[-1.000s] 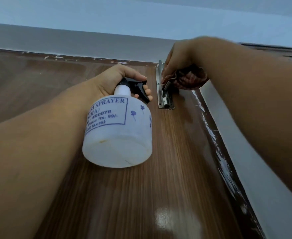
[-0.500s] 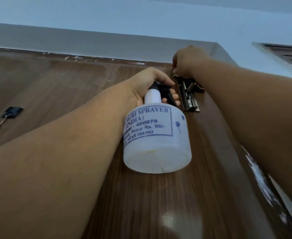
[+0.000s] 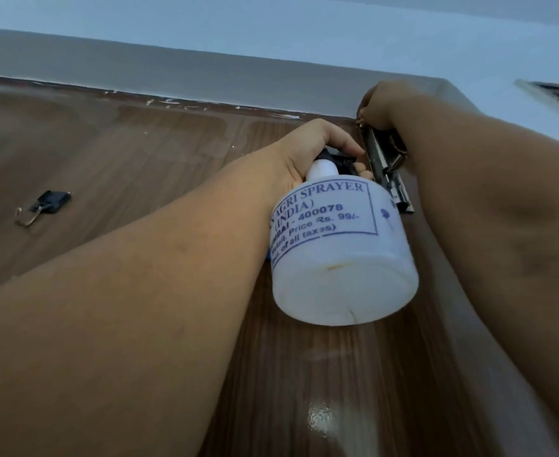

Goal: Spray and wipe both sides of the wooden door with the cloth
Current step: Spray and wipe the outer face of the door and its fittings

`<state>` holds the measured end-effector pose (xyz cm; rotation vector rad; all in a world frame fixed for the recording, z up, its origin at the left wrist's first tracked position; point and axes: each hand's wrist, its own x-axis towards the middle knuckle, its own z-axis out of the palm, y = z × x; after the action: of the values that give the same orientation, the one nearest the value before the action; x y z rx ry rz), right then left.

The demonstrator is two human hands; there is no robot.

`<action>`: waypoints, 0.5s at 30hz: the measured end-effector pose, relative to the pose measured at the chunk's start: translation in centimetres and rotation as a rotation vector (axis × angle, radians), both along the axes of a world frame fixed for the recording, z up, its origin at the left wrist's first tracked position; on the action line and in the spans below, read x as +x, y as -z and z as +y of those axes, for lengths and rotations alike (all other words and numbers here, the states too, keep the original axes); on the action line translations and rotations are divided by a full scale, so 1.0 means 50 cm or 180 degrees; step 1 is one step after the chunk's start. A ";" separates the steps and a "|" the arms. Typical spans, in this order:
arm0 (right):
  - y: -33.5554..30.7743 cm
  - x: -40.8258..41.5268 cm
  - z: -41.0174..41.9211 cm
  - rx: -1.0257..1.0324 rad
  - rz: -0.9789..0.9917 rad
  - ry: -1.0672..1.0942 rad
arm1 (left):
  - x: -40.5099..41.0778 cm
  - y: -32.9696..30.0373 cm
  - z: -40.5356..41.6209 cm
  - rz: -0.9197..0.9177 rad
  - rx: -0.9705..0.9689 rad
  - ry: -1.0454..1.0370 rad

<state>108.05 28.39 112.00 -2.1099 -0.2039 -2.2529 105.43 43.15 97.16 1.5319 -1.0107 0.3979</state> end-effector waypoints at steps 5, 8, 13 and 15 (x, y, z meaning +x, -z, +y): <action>0.049 -0.002 -0.018 0.0183 -0.0096 -0.0264 | -0.014 0.023 -0.010 0.0021 -0.0087 0.0036; 0.095 -0.028 -0.034 0.0249 0.0146 -0.0398 | -0.018 0.031 -0.015 0.0063 -0.0157 0.0049; 0.140 -0.094 -0.063 0.0598 0.2228 -0.1127 | -0.025 0.036 -0.021 0.0033 -0.0033 -0.0244; 0.129 -0.091 -0.086 0.0525 0.2157 -0.0837 | -0.028 0.034 -0.024 0.0055 0.0032 -0.0285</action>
<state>103.49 24.08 105.54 -2.4293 -0.2310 -1.2756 104.02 41.95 95.46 1.5911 -0.9342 0.4422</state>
